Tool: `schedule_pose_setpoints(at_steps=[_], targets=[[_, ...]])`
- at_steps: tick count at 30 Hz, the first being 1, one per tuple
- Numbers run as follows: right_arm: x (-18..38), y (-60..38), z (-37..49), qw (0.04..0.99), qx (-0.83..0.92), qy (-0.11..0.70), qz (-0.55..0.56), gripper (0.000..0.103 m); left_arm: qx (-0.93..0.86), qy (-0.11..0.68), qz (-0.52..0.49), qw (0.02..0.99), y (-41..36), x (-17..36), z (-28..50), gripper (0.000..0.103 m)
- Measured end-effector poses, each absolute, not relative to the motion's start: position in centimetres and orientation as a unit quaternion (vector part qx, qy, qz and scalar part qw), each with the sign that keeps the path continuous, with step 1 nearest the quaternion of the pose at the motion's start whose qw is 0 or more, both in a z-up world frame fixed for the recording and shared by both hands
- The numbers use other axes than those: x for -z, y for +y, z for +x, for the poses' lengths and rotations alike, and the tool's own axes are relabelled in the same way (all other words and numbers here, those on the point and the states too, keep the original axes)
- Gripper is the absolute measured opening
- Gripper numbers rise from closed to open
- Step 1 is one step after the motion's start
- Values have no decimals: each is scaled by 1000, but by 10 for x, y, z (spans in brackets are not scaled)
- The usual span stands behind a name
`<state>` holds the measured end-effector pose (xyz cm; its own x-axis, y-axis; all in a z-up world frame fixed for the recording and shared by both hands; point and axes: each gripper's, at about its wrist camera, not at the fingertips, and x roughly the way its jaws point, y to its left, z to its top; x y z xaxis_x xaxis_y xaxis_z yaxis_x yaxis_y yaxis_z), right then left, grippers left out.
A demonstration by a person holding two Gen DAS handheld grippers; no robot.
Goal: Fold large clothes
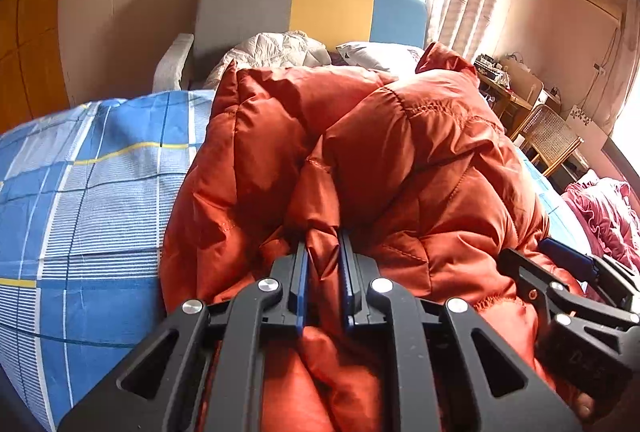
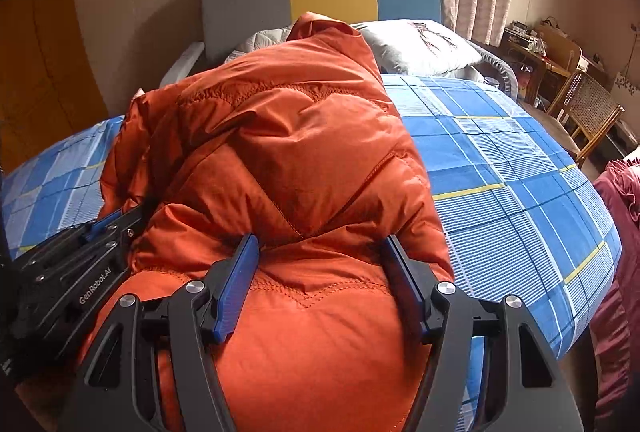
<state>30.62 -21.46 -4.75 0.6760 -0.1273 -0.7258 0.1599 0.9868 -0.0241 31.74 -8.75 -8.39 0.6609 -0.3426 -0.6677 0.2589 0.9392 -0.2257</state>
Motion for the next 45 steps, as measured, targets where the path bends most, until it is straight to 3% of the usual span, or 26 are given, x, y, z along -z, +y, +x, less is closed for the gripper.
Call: schedule_pose_setpoints(at_steps=[23,40,45], targets=[[80,-197,315,920,93,382,0,65,141,390,-61,908,-84,92,326,15],[76,-204,311,924,84,373,13,65,120,372,-52,919,-86,45,314,21],[75,-204,310,924,81,374,11,65,109,412,-23,904,-97,67,340,26]])
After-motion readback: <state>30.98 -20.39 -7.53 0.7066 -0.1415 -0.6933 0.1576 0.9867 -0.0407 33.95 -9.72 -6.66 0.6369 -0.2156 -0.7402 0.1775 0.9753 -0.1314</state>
